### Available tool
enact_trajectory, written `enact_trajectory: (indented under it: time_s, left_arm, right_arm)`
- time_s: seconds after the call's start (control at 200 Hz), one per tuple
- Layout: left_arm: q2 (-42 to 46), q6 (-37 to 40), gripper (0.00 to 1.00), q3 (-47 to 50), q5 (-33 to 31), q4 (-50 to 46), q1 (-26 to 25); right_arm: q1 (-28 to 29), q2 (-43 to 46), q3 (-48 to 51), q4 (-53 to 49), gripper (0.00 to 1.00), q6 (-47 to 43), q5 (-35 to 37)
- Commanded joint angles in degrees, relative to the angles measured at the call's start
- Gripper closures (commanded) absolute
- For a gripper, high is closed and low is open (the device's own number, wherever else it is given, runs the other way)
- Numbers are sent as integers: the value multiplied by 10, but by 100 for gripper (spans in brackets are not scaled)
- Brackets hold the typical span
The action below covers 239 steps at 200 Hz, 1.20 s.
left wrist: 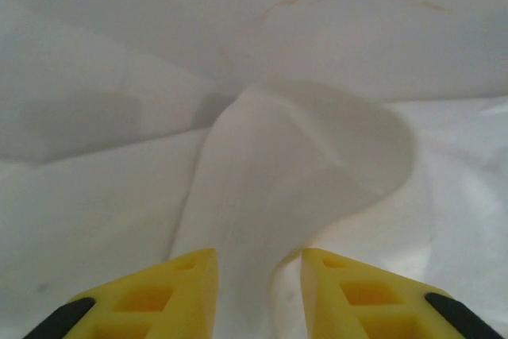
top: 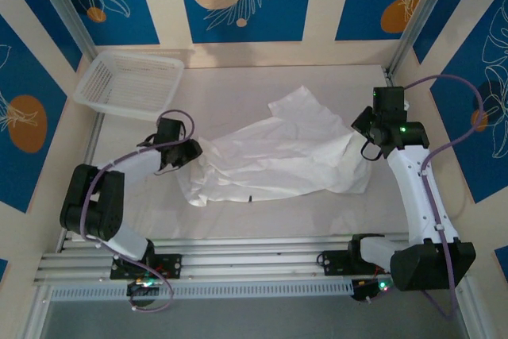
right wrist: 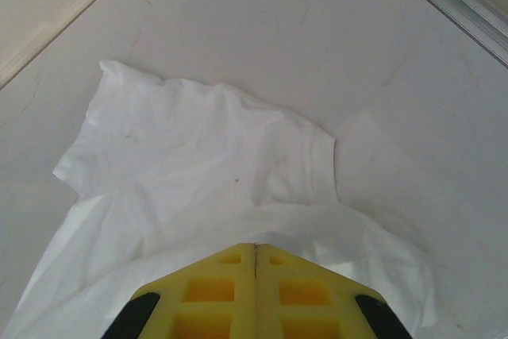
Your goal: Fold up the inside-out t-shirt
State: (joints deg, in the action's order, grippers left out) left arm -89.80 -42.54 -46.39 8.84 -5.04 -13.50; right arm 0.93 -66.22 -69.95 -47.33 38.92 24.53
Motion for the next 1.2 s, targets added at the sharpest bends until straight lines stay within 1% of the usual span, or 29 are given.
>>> enact_trajectory:
  time_s: [0.0,0.195,0.285,0.35,0.445,0.54,0.66,0.72,0.8,0.905,0.915,0.975,1.055,1.135,1.19]
  left_arm:
    - [-23,0,67,3,54,96,8]
    - [-53,-7,68,2,68,126,19]
    - [-50,-9,77,5,71,128,22]
    - [-43,-6,81,8,66,123,23]
    - [-40,-2,81,16,72,124,23]
    - [-31,0,77,35,76,130,23]
    - [-21,3,75,55,65,131,23]
    - [-24,2,76,59,65,133,22]
    - [-30,-4,83,61,71,142,23]
    - [-24,-12,100,62,70,146,22]
    - [-22,-12,100,62,69,146,23]
    - [-1,-12,100,55,70,138,25]
    - [54,-4,100,25,71,93,28]
    - [130,21,100,-42,54,18,34]
    - [180,45,100,-111,32,-45,38]
  right_arm:
    - [5,6,-1,1,100,2,-8]
    - [9,9,-6,-5,100,2,-3]
    - [10,9,-10,-7,100,2,2]
    - [12,7,-10,-8,100,3,3]
    - [14,5,-11,-7,100,8,2]
    - [17,3,-11,-7,100,10,1]
    - [19,2,-11,-7,100,11,5]
    - [19,0,-10,-6,100,11,5]
    - [20,-3,-10,-8,100,11,4]
    - [21,-4,-13,-13,100,13,6]
    - [21,-4,-14,-13,100,14,6]
    - [22,-3,-26,-17,100,16,5]
    - [23,-4,-67,-25,100,15,5]
    - [23,-14,-144,-34,100,9,5]
    - [23,-27,-223,-44,100,3,8]
